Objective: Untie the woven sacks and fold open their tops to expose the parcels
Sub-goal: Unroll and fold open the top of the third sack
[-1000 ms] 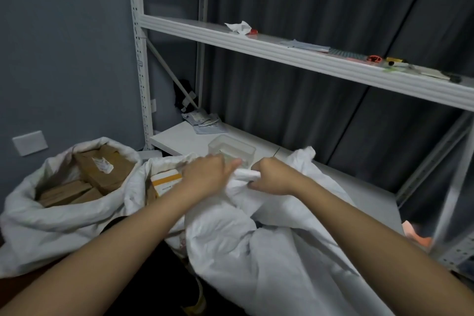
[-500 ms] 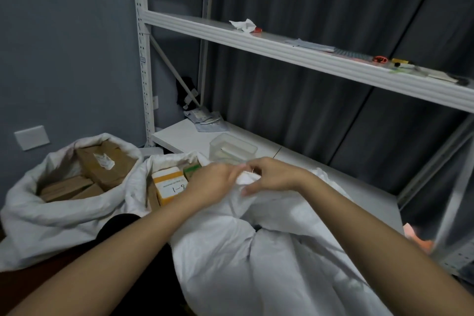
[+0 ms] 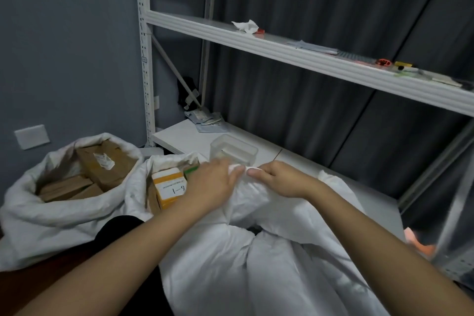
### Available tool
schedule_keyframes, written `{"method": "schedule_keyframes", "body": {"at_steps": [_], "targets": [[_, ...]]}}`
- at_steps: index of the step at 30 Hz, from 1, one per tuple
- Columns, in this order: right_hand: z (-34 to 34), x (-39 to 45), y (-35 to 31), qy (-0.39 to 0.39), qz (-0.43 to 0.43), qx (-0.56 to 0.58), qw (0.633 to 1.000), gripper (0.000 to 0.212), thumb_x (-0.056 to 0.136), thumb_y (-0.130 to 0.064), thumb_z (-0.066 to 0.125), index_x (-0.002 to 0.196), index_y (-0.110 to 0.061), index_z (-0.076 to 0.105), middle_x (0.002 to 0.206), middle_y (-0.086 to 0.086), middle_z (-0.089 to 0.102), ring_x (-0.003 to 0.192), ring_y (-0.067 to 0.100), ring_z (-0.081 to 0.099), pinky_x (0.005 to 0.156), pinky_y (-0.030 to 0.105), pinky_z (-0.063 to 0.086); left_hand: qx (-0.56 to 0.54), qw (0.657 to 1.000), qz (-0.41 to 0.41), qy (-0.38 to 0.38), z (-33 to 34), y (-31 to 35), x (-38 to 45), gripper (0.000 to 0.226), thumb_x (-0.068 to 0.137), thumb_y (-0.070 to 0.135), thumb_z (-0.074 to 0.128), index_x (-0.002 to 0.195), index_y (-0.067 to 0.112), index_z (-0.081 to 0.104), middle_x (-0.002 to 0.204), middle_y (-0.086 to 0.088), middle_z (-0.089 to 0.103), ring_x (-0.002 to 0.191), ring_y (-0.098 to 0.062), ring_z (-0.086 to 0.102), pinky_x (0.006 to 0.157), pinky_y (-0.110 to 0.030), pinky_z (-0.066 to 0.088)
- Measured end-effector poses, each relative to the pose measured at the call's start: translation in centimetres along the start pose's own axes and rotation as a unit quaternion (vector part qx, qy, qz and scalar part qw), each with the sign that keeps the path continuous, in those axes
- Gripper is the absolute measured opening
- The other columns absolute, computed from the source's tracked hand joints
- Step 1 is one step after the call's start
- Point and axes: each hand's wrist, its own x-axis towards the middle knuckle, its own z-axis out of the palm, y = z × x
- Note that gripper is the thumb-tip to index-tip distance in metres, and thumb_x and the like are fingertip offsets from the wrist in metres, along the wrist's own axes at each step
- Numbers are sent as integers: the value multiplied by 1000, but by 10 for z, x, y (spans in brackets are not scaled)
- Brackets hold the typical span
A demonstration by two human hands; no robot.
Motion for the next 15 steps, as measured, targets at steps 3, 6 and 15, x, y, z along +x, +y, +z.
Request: {"method": "schedule_keyframes", "body": {"at_steps": [3,6,15], "targets": [[-11,-4,-4,-71,26,78,994,59,82,-65,57,84,-5,61,73,-4,58,67,11,51,66,29,38,-124,991,-14,-57,0,6,3,51,100,48,27,87,14,63,91,-16,64,93,-30,61,69,-31,39],[-18,-7,-1,32,-14,-144,989,30,93,-49,53,78,-23,56,68,-10,50,65,7,44,55,24,31,-167,971,-102,-137,-15,-18,20,61,98,55,25,62,14,54,88,-18,64,93,-33,61,72,-30,38],[-27,-6,-10,58,-32,86,994,37,89,-51,58,93,-14,60,80,-5,58,72,7,50,69,29,39,-192,973,-15,-127,-9,-3,23,47,100,47,28,104,15,63,109,-3,65,106,-21,59,85,-31,41]]}}
